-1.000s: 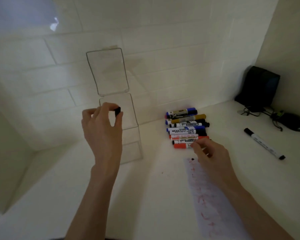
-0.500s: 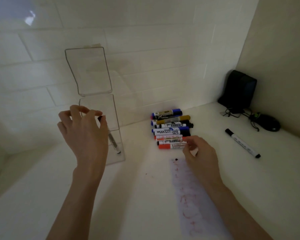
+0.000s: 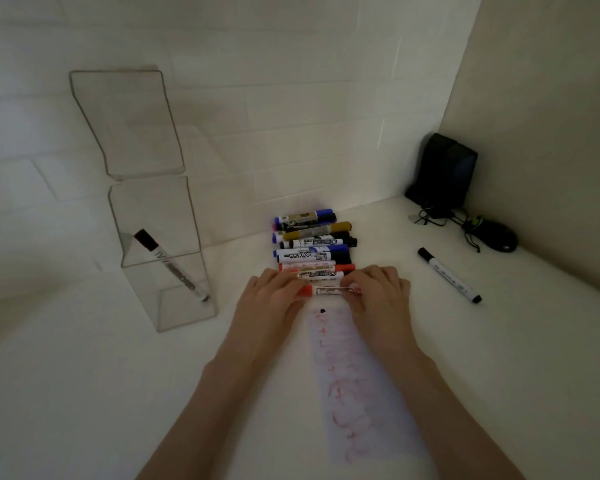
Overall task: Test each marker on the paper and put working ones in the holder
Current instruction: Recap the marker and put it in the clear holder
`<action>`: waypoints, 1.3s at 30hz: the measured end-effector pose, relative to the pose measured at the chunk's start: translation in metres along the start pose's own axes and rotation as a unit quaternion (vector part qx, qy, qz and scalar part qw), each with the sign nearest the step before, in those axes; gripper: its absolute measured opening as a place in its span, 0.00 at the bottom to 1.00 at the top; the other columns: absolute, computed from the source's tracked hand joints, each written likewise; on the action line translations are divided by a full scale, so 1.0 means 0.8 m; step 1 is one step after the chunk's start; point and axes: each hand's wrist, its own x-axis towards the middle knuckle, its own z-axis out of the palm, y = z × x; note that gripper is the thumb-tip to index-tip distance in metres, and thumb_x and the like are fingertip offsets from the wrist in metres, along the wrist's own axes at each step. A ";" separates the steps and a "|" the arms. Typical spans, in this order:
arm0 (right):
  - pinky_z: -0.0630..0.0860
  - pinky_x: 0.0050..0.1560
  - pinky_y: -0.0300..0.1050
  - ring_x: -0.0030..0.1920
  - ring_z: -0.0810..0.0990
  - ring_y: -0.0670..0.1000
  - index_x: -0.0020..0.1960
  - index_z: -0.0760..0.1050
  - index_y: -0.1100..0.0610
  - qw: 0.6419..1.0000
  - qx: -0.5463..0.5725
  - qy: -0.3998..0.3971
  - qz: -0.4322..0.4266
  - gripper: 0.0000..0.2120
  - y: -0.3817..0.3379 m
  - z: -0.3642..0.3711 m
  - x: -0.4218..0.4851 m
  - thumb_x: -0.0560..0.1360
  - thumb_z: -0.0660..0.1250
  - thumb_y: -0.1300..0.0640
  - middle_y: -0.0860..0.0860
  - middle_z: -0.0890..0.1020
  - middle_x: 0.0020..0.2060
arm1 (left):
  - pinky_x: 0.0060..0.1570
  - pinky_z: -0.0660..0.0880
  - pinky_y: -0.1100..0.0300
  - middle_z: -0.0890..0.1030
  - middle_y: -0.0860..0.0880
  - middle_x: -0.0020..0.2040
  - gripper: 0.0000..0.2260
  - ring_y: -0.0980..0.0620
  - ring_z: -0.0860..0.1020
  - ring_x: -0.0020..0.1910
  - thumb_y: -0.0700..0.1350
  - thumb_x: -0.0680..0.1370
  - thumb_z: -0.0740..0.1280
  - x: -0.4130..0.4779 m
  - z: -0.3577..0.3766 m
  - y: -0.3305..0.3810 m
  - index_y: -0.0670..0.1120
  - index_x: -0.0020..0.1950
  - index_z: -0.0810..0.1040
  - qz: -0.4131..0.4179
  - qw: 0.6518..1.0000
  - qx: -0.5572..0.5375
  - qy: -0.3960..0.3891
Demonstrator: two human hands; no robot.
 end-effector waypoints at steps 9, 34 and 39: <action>0.72 0.49 0.40 0.45 0.81 0.43 0.53 0.83 0.52 0.947 0.300 -0.084 0.081 0.04 -0.021 -0.039 0.016 0.80 0.71 0.55 0.42 0.85 0.46 | 0.47 0.73 0.54 0.83 0.47 0.53 0.15 0.46 0.77 0.48 0.52 0.82 0.58 0.004 0.001 -0.012 0.46 0.58 0.80 -0.038 0.998 -0.030 0.030; 0.75 0.29 0.40 0.32 0.82 0.53 0.51 0.83 0.61 0.806 0.517 -0.025 0.288 0.11 -0.012 -0.068 0.023 0.80 0.71 0.52 0.57 0.87 0.38 | 0.35 0.67 0.66 0.72 0.55 0.37 0.05 0.59 0.69 0.32 0.49 0.85 0.56 -0.022 -0.031 0.001 0.52 0.58 0.70 -0.163 0.930 -0.315 -0.094; 0.69 0.26 0.35 0.25 0.72 0.45 0.40 0.80 0.61 0.852 0.425 -0.037 0.303 0.14 -0.017 -0.047 0.019 0.73 0.78 0.51 0.50 0.79 0.26 | 0.39 0.65 0.67 0.71 0.59 0.38 0.13 0.61 0.71 0.37 0.60 0.76 0.69 -0.016 -0.032 0.014 0.57 0.52 0.71 -0.154 0.958 -0.207 -0.123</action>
